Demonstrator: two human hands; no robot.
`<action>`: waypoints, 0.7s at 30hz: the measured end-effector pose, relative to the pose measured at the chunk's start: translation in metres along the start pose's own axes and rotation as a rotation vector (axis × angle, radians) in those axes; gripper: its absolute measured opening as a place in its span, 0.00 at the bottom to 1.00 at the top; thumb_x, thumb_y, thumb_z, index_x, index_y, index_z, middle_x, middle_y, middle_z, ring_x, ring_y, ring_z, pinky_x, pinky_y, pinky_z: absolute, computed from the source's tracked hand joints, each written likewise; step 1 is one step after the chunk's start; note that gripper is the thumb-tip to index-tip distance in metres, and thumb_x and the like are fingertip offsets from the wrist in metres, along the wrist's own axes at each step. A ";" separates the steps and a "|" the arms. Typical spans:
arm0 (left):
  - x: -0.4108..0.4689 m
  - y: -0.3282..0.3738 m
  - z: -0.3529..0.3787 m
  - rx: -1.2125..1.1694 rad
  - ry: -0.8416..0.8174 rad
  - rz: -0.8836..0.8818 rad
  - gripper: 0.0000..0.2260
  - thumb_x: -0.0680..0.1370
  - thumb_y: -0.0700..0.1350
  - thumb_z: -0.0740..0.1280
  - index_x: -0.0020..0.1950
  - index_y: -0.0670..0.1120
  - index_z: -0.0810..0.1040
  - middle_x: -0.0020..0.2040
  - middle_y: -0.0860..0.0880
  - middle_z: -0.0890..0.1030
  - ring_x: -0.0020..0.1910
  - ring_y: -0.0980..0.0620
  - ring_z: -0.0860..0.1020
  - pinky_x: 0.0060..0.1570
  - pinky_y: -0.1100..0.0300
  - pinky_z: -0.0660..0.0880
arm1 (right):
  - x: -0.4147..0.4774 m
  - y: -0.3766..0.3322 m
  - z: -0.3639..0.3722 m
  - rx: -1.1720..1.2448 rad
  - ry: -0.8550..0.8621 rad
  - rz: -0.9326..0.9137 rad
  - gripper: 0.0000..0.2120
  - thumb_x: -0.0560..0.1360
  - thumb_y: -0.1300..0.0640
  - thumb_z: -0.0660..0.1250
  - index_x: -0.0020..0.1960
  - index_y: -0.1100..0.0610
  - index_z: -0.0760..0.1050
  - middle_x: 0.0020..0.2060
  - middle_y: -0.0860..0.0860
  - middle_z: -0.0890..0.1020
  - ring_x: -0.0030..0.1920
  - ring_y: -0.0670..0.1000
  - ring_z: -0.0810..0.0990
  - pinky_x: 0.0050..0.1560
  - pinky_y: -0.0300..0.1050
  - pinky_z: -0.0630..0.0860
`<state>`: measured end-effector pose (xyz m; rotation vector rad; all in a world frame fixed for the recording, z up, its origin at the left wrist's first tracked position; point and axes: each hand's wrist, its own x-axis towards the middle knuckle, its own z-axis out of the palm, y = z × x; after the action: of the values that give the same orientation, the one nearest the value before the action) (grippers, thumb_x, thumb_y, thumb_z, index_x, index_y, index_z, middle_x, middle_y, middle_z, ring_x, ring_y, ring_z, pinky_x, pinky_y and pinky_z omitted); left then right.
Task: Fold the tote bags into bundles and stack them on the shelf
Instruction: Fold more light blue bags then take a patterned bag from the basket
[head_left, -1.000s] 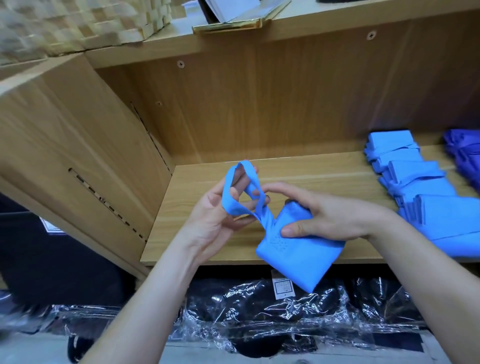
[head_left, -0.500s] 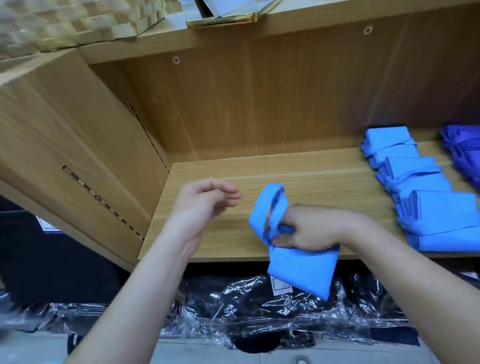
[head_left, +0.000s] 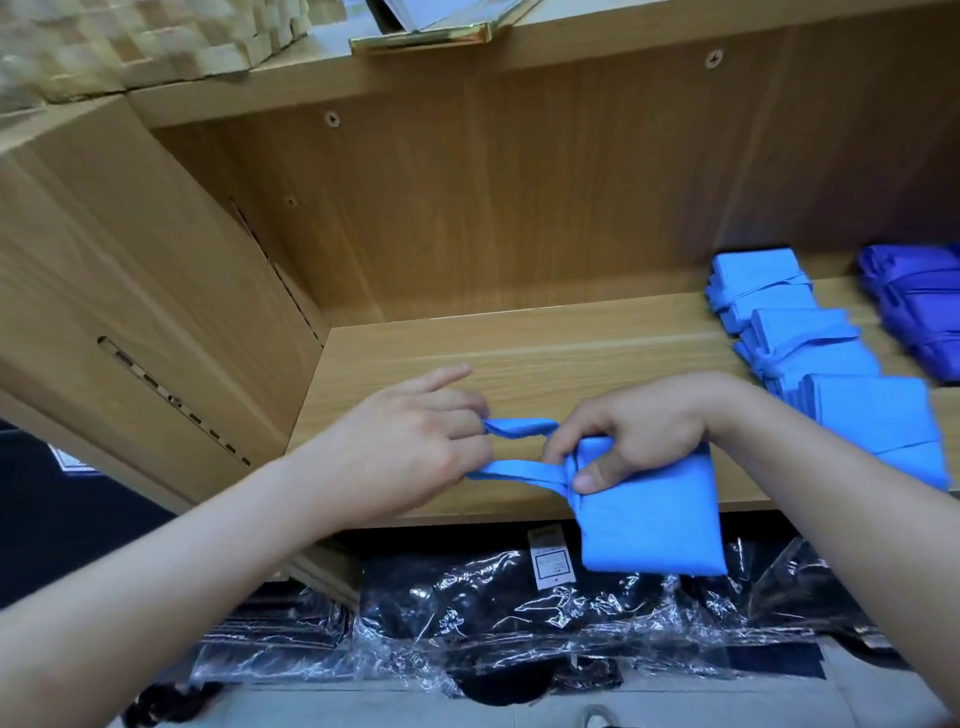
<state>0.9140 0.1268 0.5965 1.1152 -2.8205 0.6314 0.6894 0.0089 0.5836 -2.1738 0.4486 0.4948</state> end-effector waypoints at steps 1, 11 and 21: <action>-0.001 0.000 -0.002 -0.035 0.028 0.021 0.08 0.79 0.42 0.63 0.41 0.46 0.78 0.44 0.49 0.82 0.56 0.45 0.79 0.70 0.47 0.65 | -0.003 0.004 -0.002 0.096 -0.018 -0.031 0.07 0.79 0.55 0.66 0.49 0.42 0.77 0.42 0.37 0.80 0.43 0.40 0.78 0.46 0.37 0.75; 0.030 0.009 -0.035 -1.450 0.333 -0.606 0.18 0.74 0.53 0.67 0.25 0.50 0.77 0.25 0.48 0.76 0.29 0.42 0.74 0.36 0.53 0.73 | 0.021 0.029 0.021 0.982 -0.120 -0.476 0.15 0.69 0.47 0.75 0.54 0.49 0.81 0.48 0.45 0.83 0.45 0.44 0.82 0.47 0.39 0.79; 0.015 0.010 -0.013 -1.922 0.401 -0.769 0.12 0.63 0.55 0.78 0.38 0.49 0.83 0.23 0.58 0.65 0.20 0.58 0.62 0.30 0.63 0.61 | 0.026 0.025 0.030 1.239 0.035 -0.638 0.14 0.74 0.52 0.71 0.57 0.58 0.78 0.45 0.50 0.84 0.42 0.45 0.83 0.41 0.36 0.79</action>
<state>0.8944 0.1287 0.6074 0.9997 -1.1873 -1.3674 0.6938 0.0151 0.5373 -1.0052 0.0044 -0.1846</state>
